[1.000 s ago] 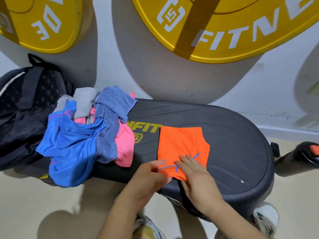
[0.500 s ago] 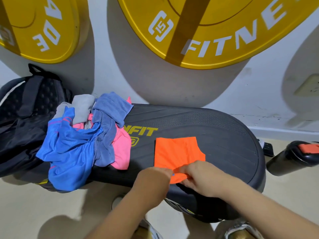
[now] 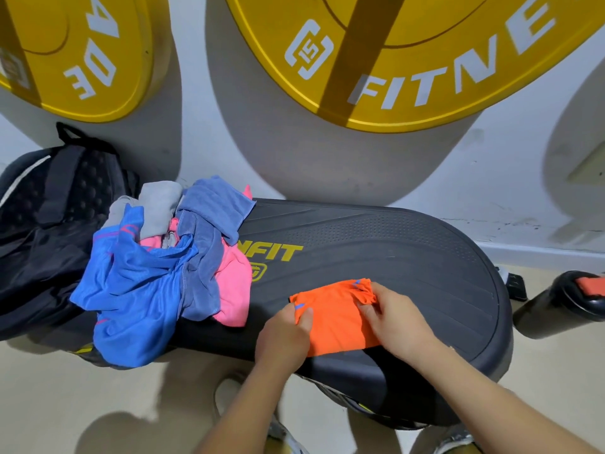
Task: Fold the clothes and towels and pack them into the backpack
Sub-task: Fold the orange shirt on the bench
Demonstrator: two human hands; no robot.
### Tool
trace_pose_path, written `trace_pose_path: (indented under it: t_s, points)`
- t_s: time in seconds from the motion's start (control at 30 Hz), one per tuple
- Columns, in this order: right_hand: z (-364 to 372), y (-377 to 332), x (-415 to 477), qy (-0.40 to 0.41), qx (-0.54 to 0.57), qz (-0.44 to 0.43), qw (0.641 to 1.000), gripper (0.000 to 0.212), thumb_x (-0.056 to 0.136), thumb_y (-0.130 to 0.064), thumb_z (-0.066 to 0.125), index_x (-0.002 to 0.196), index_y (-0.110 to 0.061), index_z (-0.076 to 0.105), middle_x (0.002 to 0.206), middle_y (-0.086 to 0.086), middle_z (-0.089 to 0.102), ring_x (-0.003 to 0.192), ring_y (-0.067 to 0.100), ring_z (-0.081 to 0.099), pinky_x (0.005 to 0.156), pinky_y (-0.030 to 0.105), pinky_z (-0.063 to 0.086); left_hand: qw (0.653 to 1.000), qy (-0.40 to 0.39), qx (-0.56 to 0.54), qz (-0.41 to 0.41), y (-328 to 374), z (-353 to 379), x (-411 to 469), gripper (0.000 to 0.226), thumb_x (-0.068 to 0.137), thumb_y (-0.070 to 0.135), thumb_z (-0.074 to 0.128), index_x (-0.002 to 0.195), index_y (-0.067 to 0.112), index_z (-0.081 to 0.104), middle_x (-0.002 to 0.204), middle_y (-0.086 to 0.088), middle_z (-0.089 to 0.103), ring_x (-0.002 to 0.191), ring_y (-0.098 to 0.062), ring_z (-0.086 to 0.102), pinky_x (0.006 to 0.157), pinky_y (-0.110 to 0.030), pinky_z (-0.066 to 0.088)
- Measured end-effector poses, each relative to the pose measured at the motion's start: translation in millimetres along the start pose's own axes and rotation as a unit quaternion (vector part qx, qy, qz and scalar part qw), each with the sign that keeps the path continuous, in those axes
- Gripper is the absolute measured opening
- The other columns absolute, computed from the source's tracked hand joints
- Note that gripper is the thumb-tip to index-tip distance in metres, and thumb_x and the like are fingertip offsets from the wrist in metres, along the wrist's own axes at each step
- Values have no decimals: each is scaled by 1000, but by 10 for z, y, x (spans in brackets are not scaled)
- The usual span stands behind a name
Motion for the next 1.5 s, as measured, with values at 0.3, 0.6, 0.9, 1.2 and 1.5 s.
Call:
trace_pose_path:
  t_s: [0.3,0.6,0.9,1.2,1.5]
  points:
    - [74,-34,126,16,-114,96,989,38,95,-50,41,95,-17,59,102,10,68,98,35,62,75,36,47,997,66,32,-24,35,-4,38,46,92,54,40,98,15,65,105,-10,68,98,-32,59,82,-34,45]
    - [91,-49,156,8,-121,145,982,35,90,-51,47,96,-19,60,104,9,68,99,33,63,74,35,46,893,189,200,356,417,75,-195,29,81,35,51,105,23,61,106,-1,61,95,-25,58,79,-37,52]
    - [28,-425,-122,156,-182,-216,947,44,85,-24,46,128,-22,52,132,5,49,124,22,48,91,36,44,894,79,285,337,245,358,-156,61,87,42,44,136,7,48,143,-15,44,134,-30,41,112,-41,30]
    - [200,132,-43,-54,-208,-181,960,85,87,-74,4,152,-23,22,159,-10,11,148,16,11,112,34,25,889,4,288,357,125,234,-27,97,72,63,49,150,13,20,159,-2,13,146,-17,14,116,-26,7]
    - [70,54,-5,-178,-238,-165,940,114,69,-76,56,153,-28,-4,159,-13,-12,148,11,-8,116,36,15,868,27,364,336,285,304,-12,87,30,25,75,112,0,66,120,-18,64,109,-28,64,93,-33,50]
Point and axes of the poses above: each hand's wrist, its own x-axis towards the middle knuckle, its own z-axis out of the palm, y = z × x, the point moved 5 cm from there along x, towards the middle knuckle
